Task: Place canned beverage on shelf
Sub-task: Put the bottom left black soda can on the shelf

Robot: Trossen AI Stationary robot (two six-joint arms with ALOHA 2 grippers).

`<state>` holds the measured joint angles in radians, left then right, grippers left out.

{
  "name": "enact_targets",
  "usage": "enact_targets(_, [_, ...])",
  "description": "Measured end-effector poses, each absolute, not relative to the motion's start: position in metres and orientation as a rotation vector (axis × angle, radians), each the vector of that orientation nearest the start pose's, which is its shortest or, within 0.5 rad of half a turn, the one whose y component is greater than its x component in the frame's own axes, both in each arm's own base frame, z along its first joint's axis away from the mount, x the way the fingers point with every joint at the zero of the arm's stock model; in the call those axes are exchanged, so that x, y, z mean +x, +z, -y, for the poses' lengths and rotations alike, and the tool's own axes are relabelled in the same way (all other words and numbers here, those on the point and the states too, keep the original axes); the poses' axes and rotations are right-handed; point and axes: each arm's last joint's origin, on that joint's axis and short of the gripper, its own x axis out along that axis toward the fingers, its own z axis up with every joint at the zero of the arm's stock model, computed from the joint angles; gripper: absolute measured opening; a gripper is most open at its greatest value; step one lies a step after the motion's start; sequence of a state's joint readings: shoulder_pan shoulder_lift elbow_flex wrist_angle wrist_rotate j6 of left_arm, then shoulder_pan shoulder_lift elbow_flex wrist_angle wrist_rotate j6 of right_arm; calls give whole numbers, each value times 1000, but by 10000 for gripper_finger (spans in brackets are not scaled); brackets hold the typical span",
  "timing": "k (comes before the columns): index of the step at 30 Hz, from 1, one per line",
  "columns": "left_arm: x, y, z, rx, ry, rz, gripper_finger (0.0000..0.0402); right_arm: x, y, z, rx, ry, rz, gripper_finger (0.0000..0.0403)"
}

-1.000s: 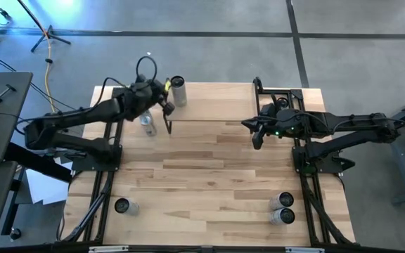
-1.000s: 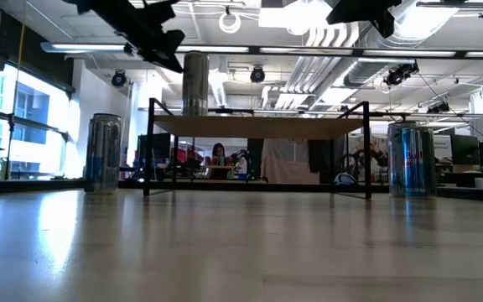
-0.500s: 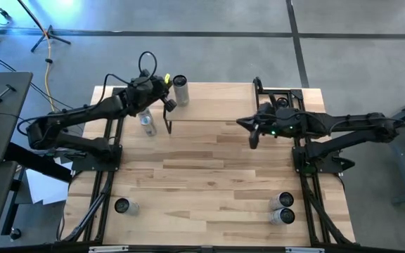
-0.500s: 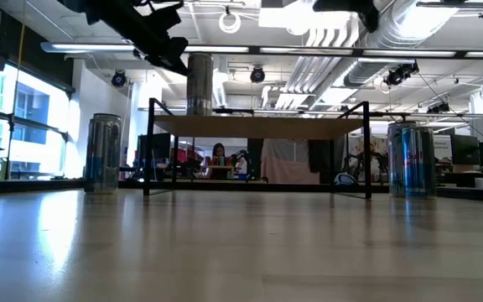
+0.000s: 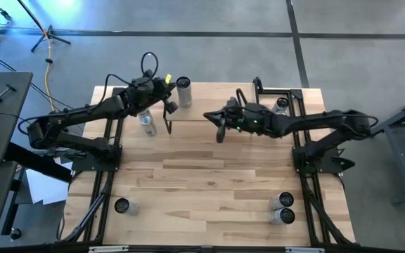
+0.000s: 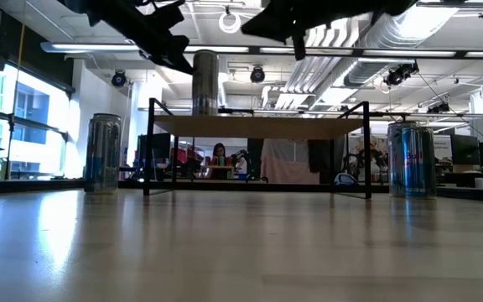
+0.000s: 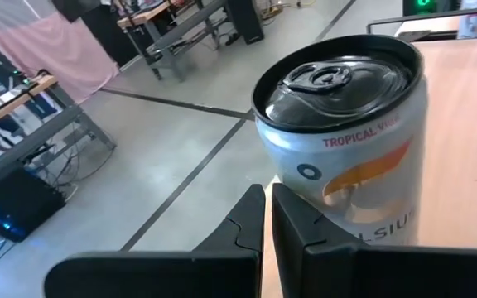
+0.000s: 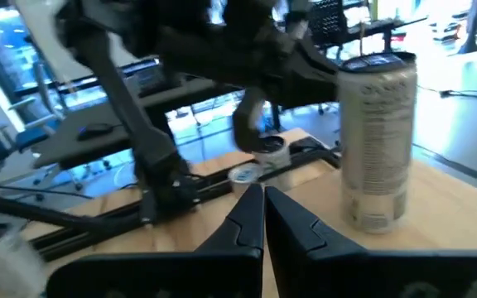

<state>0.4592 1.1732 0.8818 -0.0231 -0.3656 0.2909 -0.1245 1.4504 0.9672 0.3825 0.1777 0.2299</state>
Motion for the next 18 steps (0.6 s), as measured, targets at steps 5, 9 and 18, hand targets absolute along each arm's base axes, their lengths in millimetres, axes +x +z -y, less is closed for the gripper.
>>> enact_targets(5, [231,305,-119,261,742,-435,0,339,277,69,297,-305,-66,0])
enact_targets(9, [233,305,-115,257,724,-428,0,354,271,79,301,-305,-85,0])
enact_targets(18, [235,305,-111,258,708,-424,0,377,266,100,265,-327,-164,0])
